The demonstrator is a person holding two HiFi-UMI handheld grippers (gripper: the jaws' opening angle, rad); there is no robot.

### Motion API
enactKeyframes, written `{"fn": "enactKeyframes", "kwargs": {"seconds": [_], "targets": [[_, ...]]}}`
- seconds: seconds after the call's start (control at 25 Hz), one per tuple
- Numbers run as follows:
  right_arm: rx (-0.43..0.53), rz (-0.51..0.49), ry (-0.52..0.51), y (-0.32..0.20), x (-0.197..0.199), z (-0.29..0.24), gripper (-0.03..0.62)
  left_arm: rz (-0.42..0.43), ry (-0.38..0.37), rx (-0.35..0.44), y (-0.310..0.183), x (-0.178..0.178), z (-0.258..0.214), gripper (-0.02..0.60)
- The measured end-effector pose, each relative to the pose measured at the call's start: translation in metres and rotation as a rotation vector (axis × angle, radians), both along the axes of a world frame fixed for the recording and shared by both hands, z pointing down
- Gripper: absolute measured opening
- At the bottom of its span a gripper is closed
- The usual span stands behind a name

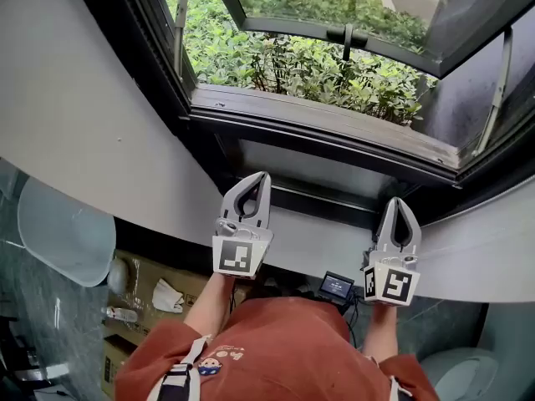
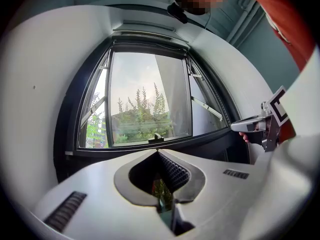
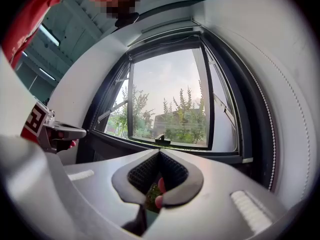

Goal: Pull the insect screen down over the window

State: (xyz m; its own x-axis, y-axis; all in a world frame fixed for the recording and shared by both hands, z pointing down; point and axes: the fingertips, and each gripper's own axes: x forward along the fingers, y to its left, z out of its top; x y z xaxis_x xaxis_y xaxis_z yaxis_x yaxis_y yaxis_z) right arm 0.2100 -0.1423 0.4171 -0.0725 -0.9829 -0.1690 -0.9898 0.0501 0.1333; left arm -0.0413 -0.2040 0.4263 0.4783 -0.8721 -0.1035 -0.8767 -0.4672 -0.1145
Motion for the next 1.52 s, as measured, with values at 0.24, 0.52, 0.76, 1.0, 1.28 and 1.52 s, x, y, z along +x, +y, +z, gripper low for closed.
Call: {"fn": "enactKeyframes", "kwargs": {"seconds": [0.24,0.52,0.76,1.0,1.28,1.52], "targets": [[0.007,0.013,-0.001,0.001,-0.002,0.002,0.011,0.010,0.018,0.007,0.004,0.001,-0.001,0.005],[0.010,0.015,-0.010,0.003,-0.004,0.003,0.011,0.019,0.009,0.009,0.008,0.003,-0.001,0.005],[0.013,0.013,-0.018,0.003,-0.006,0.002,0.011,0.036,0.014,0.000,0.009,0.005,-0.001,0.005],[0.022,0.008,-0.021,0.002,-0.006,0.000,0.011,0.036,0.019,0.003,0.008,0.005,-0.003,0.005],[0.037,-0.005,-0.030,0.001,-0.010,-0.004,0.011,0.038,0.019,0.017,0.008,0.004,-0.011,0.005],[0.057,-0.008,-0.023,0.000,-0.012,-0.013,0.009,0.037,0.028,0.034,0.008,0.002,-0.021,0.005]]}}
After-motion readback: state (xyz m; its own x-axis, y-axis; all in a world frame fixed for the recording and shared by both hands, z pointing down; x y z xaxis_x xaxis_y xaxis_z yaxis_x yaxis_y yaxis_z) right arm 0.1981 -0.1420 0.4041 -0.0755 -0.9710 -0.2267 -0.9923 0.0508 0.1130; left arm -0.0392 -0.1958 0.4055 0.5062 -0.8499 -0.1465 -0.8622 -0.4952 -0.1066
